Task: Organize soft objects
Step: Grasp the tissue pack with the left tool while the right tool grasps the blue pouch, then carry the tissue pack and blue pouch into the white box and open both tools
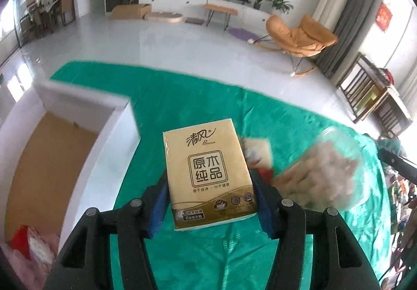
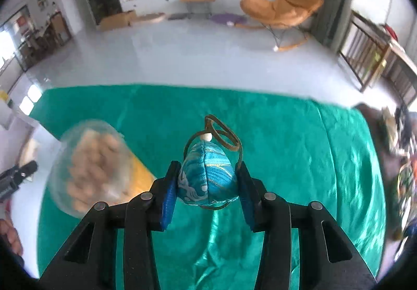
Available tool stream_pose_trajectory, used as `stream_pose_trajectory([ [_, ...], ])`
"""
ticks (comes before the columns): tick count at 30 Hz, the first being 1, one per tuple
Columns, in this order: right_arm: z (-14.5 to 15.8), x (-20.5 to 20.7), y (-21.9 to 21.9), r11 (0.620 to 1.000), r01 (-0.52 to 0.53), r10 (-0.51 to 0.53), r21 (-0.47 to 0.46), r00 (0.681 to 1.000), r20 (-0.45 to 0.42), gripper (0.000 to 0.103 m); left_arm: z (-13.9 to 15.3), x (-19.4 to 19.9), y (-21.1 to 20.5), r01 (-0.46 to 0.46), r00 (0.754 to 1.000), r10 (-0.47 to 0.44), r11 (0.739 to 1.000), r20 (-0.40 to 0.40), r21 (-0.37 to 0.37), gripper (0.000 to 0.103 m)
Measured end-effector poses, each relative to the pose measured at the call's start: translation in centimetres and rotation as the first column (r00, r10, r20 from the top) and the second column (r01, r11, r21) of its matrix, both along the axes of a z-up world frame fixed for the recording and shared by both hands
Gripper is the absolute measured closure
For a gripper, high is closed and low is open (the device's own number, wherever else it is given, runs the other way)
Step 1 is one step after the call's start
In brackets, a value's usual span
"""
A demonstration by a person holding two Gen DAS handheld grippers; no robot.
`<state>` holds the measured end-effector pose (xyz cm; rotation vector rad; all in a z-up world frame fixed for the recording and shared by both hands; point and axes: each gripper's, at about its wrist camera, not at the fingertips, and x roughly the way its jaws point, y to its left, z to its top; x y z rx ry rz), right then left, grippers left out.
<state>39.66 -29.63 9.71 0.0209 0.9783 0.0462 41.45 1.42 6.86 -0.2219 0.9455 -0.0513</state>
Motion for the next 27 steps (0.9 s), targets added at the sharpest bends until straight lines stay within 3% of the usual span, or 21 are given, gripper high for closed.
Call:
stream_pose_trajectory([
  [6,3.7,0.8,5.8,0.993,-0.111,0.110,0.034,0.994,0.012,0.058,4.0,-0.2,-0.9,0.030,0.999,-0.030,1.000,0.043,-0.006,0.046],
  [12,4.9,0.0,13.2,0.971,-0.235,0.234,0.044,0.972,0.016,0.058,6.7,-1.8,2.4,-0.010,0.998,0.011,1.000,0.067,-0.013,0.046],
  [19,4.3,-2.0,23.3,0.918,-0.379,0.378,0.116,0.925,0.033,0.058,8.2,-5.5,12.7,-0.136,0.987,0.136,0.991,0.085,-0.006,0.046],
  [27,1.3,-6.6,38.3,0.801,-0.569,0.577,0.185,0.817,0.011,0.058,6.3,-13.7,26.9,-0.323,0.946,0.322,0.940,0.029,0.112,0.044],
])
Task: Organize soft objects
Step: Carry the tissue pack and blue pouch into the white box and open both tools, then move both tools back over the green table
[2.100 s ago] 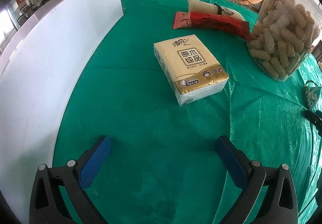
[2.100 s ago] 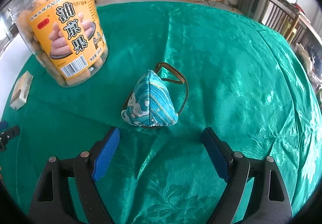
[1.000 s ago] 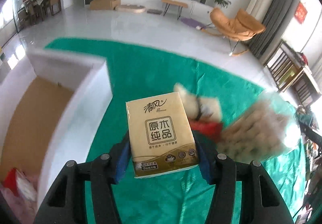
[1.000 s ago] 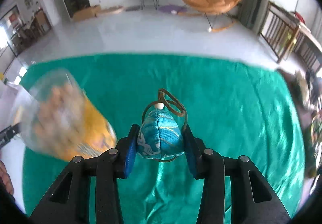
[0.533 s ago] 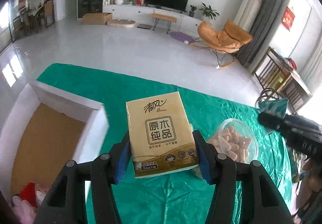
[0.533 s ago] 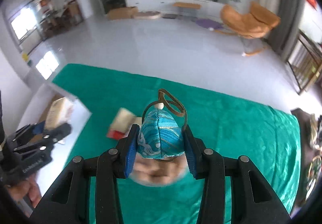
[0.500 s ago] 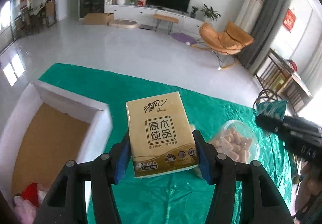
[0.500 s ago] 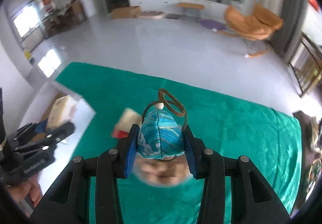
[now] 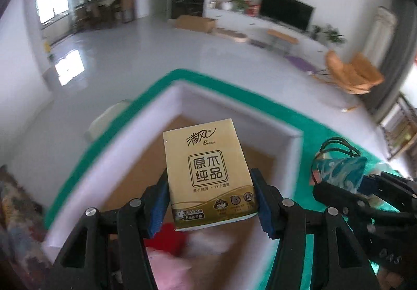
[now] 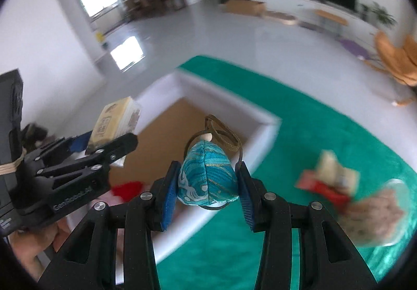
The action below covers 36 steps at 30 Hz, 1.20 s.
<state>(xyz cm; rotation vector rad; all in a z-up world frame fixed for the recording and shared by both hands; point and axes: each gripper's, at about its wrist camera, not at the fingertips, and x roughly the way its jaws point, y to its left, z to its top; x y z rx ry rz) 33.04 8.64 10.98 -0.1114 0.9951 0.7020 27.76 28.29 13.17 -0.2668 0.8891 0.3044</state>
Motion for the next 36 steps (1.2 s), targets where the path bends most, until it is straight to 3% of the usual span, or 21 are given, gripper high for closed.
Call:
stream_pose_trajectory([
  [2,-0.8,-1.4,2.8,0.999,-0.050,0.050,-0.004,0.999,-0.012,0.058,-1.3,-1.7,2.3,-0.048,0.998,0.048,0.999,-0.029,-0.001,0.040],
  [5,-2.0,-3.1,6.4,0.994,-0.104,0.104,-0.015,0.995,-0.003,0.047,-3.3,-4.6,5.6,-0.122,0.990,0.121,0.992,-0.071,-0.013,0.007],
  [6,-2.0,-3.5,6.8,0.993,-0.117,0.117,-0.021,0.993,0.001,0.032,-3.8,-5.5,6.4,-0.140,0.988,0.139,0.990,-0.073,-0.012,0.005],
  [7,-2.3,-4.0,7.5,0.991,-0.129,0.130,-0.033,0.992,0.006,0.029,-4.3,-6.4,7.0,-0.159,0.984,0.157,0.987,-0.078,-0.012,0.005],
  [10,-2.4,-4.4,7.8,0.989,-0.136,0.137,-0.053,0.990,0.012,0.029,-5.4,-8.2,8.2,-0.200,0.975,0.197,0.980,-0.102,-0.016,0.005],
  [14,-2.0,-4.7,5.0,0.997,-0.072,0.073,-0.028,0.997,0.038,0.029,-5.5,-9.8,6.9,-0.191,0.980,0.189,0.981,-0.063,-0.026,0.005],
  [18,-2.7,-6.3,0.4,1.000,0.010,-0.007,-0.030,0.995,0.104,0.029,-4.5,-11.5,2.0,-0.103,0.995,0.103,0.995,0.006,-0.006,0.005],
  [22,-6.3,-8.5,-6.9,0.990,0.131,-0.120,-0.043,0.974,0.190,0.029,-4.4,-12.8,-6.5,0.094,0.993,-0.090,0.994,0.070,-0.057,0.005],
  [25,-10.4,-10.2,-12.9,0.970,0.236,-0.219,-0.057,0.952,0.214,0.029,-5.6,-13.4,-14.0,0.288,0.955,-0.281,0.955,0.098,-0.067,0.005],
  [28,-15.1,-11.6,-18.7,0.935,0.339,-0.310,-0.105,0.924,0.225,0.029,-9.3,-13.3,-20.7,0.428,0.903,-0.425,0.901,0.056,-0.067,0.005],
  [31,-18.2,-12.1,-22.4,0.908,0.395,-0.366,-0.137,0.910,0.197,0.029,-14.1,-12.2,-24.0,0.447,0.893,-0.449,0.893,-0.031,-0.057,0.005],
  [33,-19.0,-12.0,-23.6,0.905,0.404,-0.379,-0.135,0.909,0.175,0.029,-17.0,-11.3,-24.4,0.417,0.903,-0.422,0.906,-0.076,-0.071,0.005],
  [36,-18.9,-10.9,-23.5,0.919,0.375,-0.354,-0.123,0.922,0.159,0.029,-19.4,-10.7,-23.8,0.362,0.928,-0.366,0.930,-0.077,-0.057,0.005],
])
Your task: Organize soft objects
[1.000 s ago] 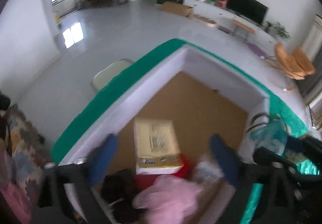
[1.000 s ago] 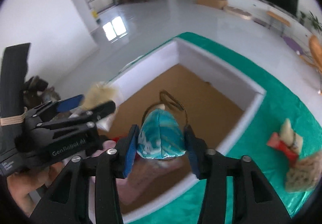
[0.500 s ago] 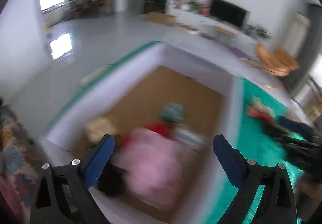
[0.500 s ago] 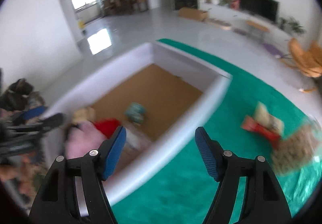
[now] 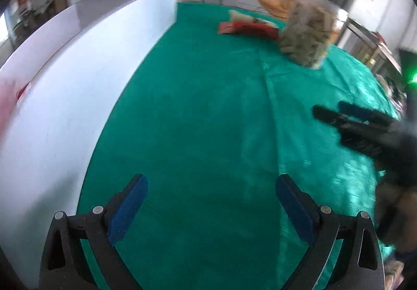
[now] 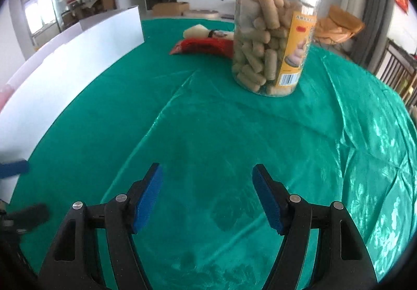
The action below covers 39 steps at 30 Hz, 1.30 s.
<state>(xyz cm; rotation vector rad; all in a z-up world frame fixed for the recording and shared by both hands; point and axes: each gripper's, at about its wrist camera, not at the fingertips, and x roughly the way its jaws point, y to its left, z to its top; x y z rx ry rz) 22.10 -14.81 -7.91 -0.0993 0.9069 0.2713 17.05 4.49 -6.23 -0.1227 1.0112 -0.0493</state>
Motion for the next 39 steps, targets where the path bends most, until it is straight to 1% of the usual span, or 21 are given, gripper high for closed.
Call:
stream_pose_trajectory([
  [2,0.8,1.7,1.7,0.998,-0.056,0.056,0.002,0.998,0.005,0.029,-0.7,-0.1,0.8,-0.037,0.999,0.037,0.999,0.025,0.029,0.005],
  [4,2.5,5.0,4.2,0.994,-0.105,0.105,-0.010,0.994,0.024,0.029,-1.0,-0.4,1.6,-0.070,0.996,0.068,0.997,0.049,0.041,0.005],
  [7,4.3,11.5,7.5,0.993,-0.118,0.119,-0.029,0.992,0.051,0.029,-0.7,-0.5,2.8,-0.111,0.991,0.112,0.994,0.068,-0.008,0.005],
  [9,4.8,15.7,8.8,0.996,-0.083,0.084,-0.019,0.995,0.046,0.029,-0.6,-0.8,3.2,-0.123,0.989,0.124,0.992,0.084,-0.016,0.005],
  [10,5.0,19.0,9.7,0.999,-0.049,0.049,-0.022,0.999,0.021,0.029,-0.6,-1.0,3.3,-0.126,0.988,0.127,0.992,0.086,-0.019,0.005],
  [14,3.4,27.1,11.2,0.996,0.070,-0.074,-0.057,0.994,-0.079,0.029,-1.2,-1.4,4.1,-0.135,0.988,0.139,0.989,0.069,-0.061,0.005],
  [20,0.4,30.0,9.8,0.966,0.167,-0.189,-0.198,0.977,-0.098,0.029,-1.3,-1.5,4.5,-0.134,0.987,0.143,0.984,0.074,-0.118,0.005],
  [22,-0.8,30.0,8.6,0.965,0.185,-0.214,-0.187,0.965,-0.148,0.028,-1.6,-1.2,4.5,-0.135,0.988,0.143,0.983,0.062,-0.124,0.005],
  [24,-1.0,29.0,8.4,0.977,0.159,-0.183,-0.142,0.968,-0.173,0.028,-1.4,-1.3,4.5,-0.137,0.988,0.145,0.984,0.061,-0.117,0.005],
  [26,-0.9,27.2,9.5,0.987,0.072,-0.098,-0.144,0.978,-0.186,0.028,-1.2,-1.7,4.5,-0.139,0.987,0.147,0.984,0.062,-0.112,0.005],
  [28,-0.7,24.0,11.7,0.985,-0.119,0.088,-0.124,0.968,-0.234,0.028,-1.2,-1.4,4.2,-0.143,0.987,0.150,0.984,0.063,-0.105,0.005],
  [29,-0.5,21.5,12.9,0.962,-0.241,0.201,-0.128,0.943,-0.266,0.028,-1.2,-1.4,4.1,-0.144,0.987,0.151,0.985,0.063,-0.100,0.005],
  [30,0.0,18.7,13.5,0.929,-0.356,0.313,-0.105,0.903,-0.294,0.028,-1.3,-1.3,4.0,-0.145,0.986,0.151,0.985,0.062,-0.092,0.005],
  [31,0.1,16.4,13.6,0.889,-0.447,0.389,-0.099,0.852,-0.351,0.031,-1.3,-1.4,3.9,-0.146,0.987,0.151,0.986,0.062,-0.080,0.005],
  [32,0.3,14.4,13.4,0.861,-0.484,0.406,-0.155,0.838,-0.364,0.031,-1.3,-1.5,3.9,-0.146,0.987,0.150,0.987,0.062,-0.072,0.005],
  [33,0.9,12.3,12.8,0.830,-0.504,0.416,-0.240,0.845,-0.334,0.029,-1.3,-1.7,3.9,-0.145,0.987,0.149,0.987,0.062,-0.063,0.005],
  [34,2.3,9.8,11.4,0.795,-0.487,0.424,-0.360,0.872,-0.243,0.029,-1.3,-1.7,3.7,-0.145,0.987,0.148,0.988,0.061,-0.050,0.005],
  [35,3.4,8.4,10.0,0.795,-0.442,0.409,-0.416,0.896,-0.170,0.029,-1.3,-1.7,3.6,-0.145,0.987,0.147,0.989,0.061,-0.042,0.005],
  [36,4.7,7.2,8.3,0.814,-0.372,0.372,-0.446,0.924,-0.091,0.029,-1.3,-1.7,3.4,-0.145,0.987,0.147,0.989,0.061,-0.033,0.005],
  [37,6.5,5.8,5.7,0.854,-0.286,0.315,-0.434,0.949,-0.006,0.029,-1.4,-1.5,3.2,-0.144,0.988,0.145,0.989,0.060,-0.021,0.005],
  [39,8.6,3.6,1.8,0.920,-0.187,0.223,-0.346,0.972,0.068,0.026,-1.5,-1.4,2.9,-0.143,0.988,0.143,0.990,0.058,0.001,0.005],
])
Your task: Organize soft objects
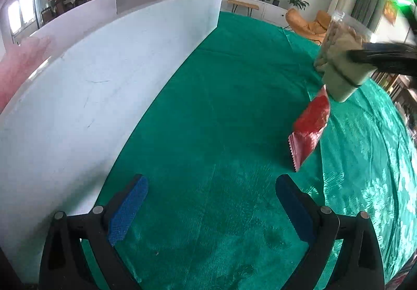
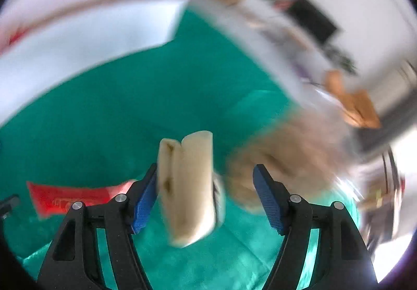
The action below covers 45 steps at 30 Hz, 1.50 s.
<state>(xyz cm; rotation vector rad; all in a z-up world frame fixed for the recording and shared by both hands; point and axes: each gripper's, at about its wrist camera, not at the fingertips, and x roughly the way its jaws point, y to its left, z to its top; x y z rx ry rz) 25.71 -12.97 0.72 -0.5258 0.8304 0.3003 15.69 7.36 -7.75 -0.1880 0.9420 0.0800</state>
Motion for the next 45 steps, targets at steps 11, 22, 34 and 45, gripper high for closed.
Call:
stream_pose_trajectory([
  [11,-4.6,-5.8,-13.8,0.833,0.426,-0.334,0.353,0.896,-0.292,0.023,-0.3,0.1,-1.6,0.030,0.999,-0.029,0.996,-0.022,0.087,0.005],
  [22,-2.2,-4.3,5.0,0.737,0.018,0.175,0.675,0.961,-0.216,0.023,-0.5,0.0,-1.7,0.034,0.999,-0.032,0.994,-0.022,0.108,0.004],
  [34,-5.9,-3.3,-2.3,0.872,0.356,-0.257,0.337,0.917,-0.304,0.025,-0.6,0.2,-1.5,0.042,0.999,-0.040,0.994,-0.024,0.105,0.001],
  [45,-0.2,-15.5,-16.8,0.849,0.378,-0.366,0.368,0.925,-0.104,0.024,-0.7,0.6,-1.4,0.046,0.999,-0.043,0.993,-0.025,0.105,0.000],
])
